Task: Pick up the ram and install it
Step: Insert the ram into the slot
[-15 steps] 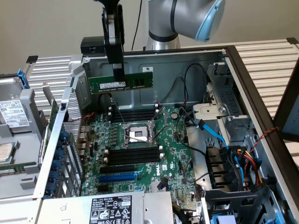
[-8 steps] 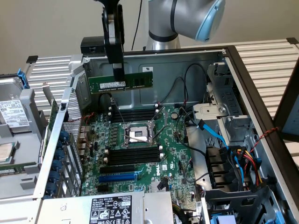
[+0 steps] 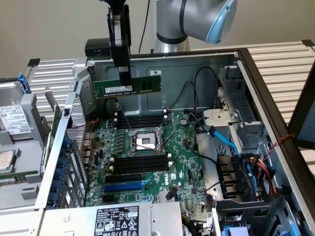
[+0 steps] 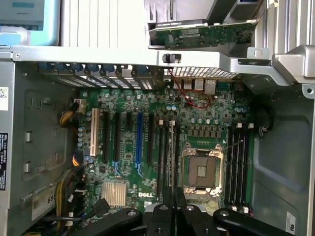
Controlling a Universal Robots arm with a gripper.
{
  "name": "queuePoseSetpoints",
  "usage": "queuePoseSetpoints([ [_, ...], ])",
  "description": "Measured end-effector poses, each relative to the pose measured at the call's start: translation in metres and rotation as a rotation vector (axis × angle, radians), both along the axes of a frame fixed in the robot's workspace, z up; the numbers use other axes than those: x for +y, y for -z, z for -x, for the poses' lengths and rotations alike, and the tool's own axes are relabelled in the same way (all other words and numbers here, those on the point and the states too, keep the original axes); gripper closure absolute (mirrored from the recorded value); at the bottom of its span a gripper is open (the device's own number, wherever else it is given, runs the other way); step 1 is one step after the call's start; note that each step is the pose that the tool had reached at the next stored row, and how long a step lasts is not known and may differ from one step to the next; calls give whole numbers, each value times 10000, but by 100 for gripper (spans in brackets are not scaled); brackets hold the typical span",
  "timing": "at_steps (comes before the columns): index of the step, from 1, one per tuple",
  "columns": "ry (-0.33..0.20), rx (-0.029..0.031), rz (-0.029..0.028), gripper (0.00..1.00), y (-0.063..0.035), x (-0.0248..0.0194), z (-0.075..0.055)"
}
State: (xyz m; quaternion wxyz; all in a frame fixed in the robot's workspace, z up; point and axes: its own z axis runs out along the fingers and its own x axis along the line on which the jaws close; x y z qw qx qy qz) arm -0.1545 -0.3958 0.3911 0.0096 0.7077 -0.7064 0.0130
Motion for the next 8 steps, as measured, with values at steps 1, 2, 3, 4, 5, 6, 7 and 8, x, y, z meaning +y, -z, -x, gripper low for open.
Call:
queuePoseSetpoints([
  [1, 0, 0, -8, 88, 0, 0, 0],
  [2, 0, 0, -58, 88, 6, 0, 0],
  [3, 1, -1, -104, 88, 19, -1, -1],
  [4, 12, 0, -144, 88, 35, -2, -6],
  [5, 50, -1, -178, 88, 51, -2, -11],
  [6, 150, -1, -197, 88, 70, -2, -13],
  [7, 247, -2, -211, 88, 87, -2, -15],
  [8, 368, -3, -223, 88, 106, -2, -15],
])
